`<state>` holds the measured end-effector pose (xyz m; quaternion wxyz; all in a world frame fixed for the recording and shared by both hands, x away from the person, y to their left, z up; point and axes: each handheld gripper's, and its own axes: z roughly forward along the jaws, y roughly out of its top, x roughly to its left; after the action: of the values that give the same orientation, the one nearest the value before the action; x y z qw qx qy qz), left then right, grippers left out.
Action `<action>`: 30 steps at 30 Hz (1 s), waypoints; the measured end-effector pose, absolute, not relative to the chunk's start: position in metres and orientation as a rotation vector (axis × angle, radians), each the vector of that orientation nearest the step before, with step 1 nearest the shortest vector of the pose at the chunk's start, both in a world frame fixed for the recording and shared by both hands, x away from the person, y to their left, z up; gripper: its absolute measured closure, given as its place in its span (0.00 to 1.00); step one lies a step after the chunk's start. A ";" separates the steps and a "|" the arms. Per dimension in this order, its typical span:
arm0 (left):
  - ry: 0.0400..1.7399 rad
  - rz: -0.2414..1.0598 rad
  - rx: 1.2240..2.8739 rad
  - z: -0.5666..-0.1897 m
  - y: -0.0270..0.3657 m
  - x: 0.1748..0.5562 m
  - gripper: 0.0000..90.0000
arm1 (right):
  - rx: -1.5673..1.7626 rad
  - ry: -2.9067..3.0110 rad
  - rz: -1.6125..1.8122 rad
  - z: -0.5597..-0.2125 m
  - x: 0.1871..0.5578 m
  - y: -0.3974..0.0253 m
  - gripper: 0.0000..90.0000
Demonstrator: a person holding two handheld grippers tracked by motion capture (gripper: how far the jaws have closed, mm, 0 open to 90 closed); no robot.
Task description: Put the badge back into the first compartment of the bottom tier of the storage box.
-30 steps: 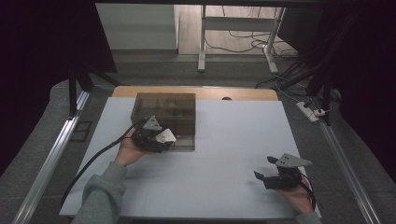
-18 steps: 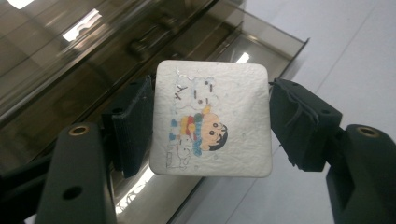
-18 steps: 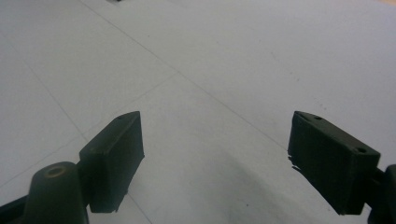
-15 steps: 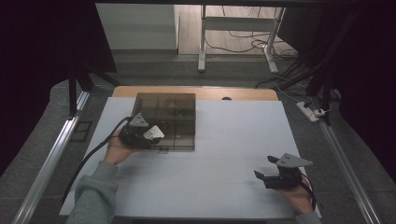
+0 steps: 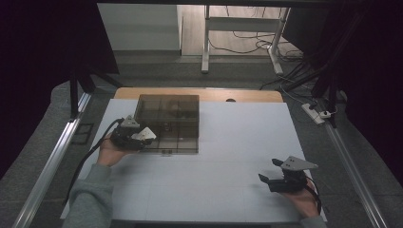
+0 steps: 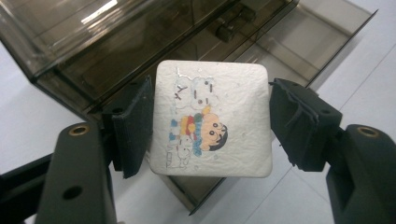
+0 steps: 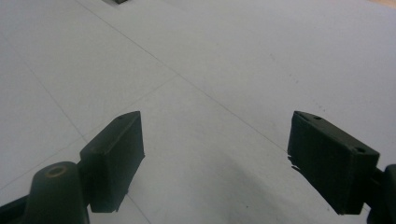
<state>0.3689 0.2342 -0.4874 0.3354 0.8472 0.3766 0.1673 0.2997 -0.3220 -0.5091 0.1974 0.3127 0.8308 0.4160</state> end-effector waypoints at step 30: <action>1.035 0.391 2.149 -0.495 0.239 0.354 0.29 | 0.877 2.319 1.175 -0.509 0.299 -0.323 0.20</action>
<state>0.3539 0.2389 -0.4949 0.3544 0.8313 0.4004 0.1514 0.2994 -0.3229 -0.5086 0.1975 0.3132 0.8286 0.4199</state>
